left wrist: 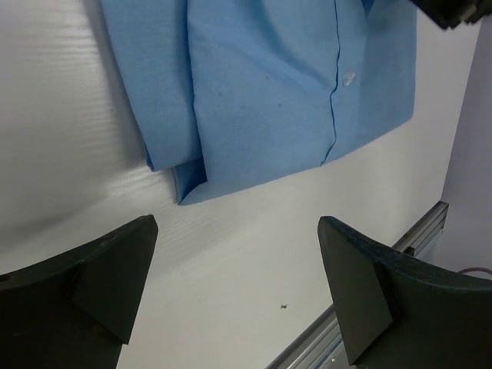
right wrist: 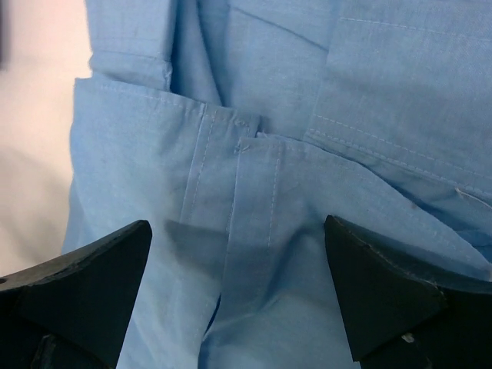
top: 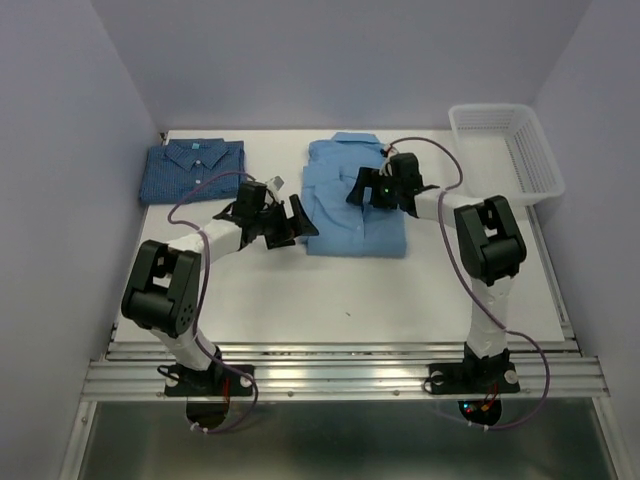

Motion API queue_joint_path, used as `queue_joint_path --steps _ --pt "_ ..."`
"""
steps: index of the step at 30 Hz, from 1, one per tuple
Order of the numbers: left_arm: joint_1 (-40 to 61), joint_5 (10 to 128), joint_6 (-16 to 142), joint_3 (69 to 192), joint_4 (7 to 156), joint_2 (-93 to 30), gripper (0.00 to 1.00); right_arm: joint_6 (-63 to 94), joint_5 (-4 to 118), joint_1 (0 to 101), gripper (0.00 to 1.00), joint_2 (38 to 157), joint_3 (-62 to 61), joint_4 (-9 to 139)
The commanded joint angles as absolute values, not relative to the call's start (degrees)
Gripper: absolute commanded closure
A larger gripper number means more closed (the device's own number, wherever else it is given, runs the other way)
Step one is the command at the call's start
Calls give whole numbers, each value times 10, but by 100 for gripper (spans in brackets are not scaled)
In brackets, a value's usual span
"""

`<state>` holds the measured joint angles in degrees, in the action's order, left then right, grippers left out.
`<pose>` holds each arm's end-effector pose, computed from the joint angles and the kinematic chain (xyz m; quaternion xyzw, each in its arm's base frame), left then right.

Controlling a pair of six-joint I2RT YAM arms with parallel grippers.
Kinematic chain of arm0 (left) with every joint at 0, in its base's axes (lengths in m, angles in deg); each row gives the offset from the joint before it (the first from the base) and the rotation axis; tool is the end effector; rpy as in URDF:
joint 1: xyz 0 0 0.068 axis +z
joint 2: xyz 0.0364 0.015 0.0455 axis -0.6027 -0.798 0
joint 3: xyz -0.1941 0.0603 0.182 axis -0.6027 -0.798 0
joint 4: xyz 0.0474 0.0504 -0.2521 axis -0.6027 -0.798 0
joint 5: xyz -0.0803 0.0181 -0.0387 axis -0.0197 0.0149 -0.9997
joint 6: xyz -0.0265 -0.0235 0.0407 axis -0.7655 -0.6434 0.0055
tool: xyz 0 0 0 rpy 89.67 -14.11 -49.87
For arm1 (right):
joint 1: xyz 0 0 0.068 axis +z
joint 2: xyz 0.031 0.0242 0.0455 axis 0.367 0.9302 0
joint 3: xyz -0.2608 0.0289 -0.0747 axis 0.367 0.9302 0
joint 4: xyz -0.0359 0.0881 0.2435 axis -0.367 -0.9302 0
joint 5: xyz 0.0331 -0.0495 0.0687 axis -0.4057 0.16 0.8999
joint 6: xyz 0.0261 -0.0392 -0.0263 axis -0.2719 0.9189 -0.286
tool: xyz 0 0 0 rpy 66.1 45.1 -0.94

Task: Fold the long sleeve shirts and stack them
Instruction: Fold the shirt

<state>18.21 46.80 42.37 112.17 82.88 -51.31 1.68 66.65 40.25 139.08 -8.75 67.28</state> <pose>0.3247 -0.1300 0.1963 0.0142 0.8739 -0.3949 0.2831 0.4478 0.1630 0.1630 -0.0539 0.8861 0.2770 0.3677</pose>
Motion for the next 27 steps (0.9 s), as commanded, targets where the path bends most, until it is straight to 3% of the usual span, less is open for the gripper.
queue_joint_path --steps 1,8,14,20,27 --pt "183 484 413 1096 838 -441 1 -92 701 404 0 1323 46 771" --pt "183 605 389 1029 755 -287 1 -271 780 514 0 1283 163 940" --pt "193 679 343 978 669 -133 1 -210 831 616 0 1225 111 966" --pt "204 724 275 916 623 -64 1 -111 696 616 0 1173 82 861" --pt "227 737 238 881 668 -88 1 -61 609 590 0 1229 -20 744"
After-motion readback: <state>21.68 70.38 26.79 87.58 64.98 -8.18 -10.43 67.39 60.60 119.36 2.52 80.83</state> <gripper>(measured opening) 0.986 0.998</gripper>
